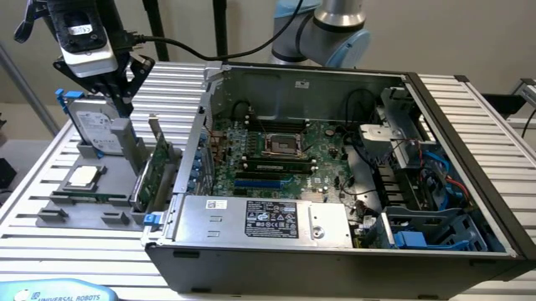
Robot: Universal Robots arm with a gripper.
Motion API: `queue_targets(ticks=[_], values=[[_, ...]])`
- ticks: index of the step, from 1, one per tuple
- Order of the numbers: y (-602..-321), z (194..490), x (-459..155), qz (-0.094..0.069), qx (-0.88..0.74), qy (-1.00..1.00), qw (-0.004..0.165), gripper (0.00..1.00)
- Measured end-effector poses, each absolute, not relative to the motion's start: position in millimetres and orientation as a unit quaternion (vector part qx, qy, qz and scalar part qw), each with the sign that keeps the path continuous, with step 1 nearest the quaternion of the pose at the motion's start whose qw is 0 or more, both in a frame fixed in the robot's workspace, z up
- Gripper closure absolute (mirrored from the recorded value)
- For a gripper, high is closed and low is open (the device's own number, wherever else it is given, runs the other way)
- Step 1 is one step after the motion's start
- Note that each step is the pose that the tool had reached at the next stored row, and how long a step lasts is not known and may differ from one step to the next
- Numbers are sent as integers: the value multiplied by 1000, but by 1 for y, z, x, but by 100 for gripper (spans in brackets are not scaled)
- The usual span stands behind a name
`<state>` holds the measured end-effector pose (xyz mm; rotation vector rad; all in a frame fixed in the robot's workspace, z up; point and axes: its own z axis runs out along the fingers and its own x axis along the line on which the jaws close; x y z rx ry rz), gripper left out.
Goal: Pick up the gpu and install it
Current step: 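Pick up the gpu and move the gpu toward the slot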
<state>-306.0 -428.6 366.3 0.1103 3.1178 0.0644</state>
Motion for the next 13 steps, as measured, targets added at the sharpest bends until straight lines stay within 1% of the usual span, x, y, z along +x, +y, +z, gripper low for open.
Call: queue_targets(ticks=[2, 3, 4, 5, 6, 7, 8, 9, 10, 11, 13], values=[[-429, 366, -306, 20, 35, 999, 11, 88], [-429, 366, -306, 20, 35, 999, 11, 82], [-429, 366, -306, 19, 35, 999, 11, 82], [-429, 366, -306, 19, 35, 999, 11, 70], [-429, 366, -306, 19, 35, 999, 11, 70], [-429, 366, -306, 19, 35, 999, 11, 64], [-429, 366, -306, 19, 35, 999, 11, 64], [-429, 366, -306, 19, 35, 999, 11, 58], [-429, 366, -306, 19, 35, 999, 11, 58], [-429, 364, -306, 19, 35, 999, 11, 52], [-429, 360, -306, 19, 35, 999, 11, 52]])
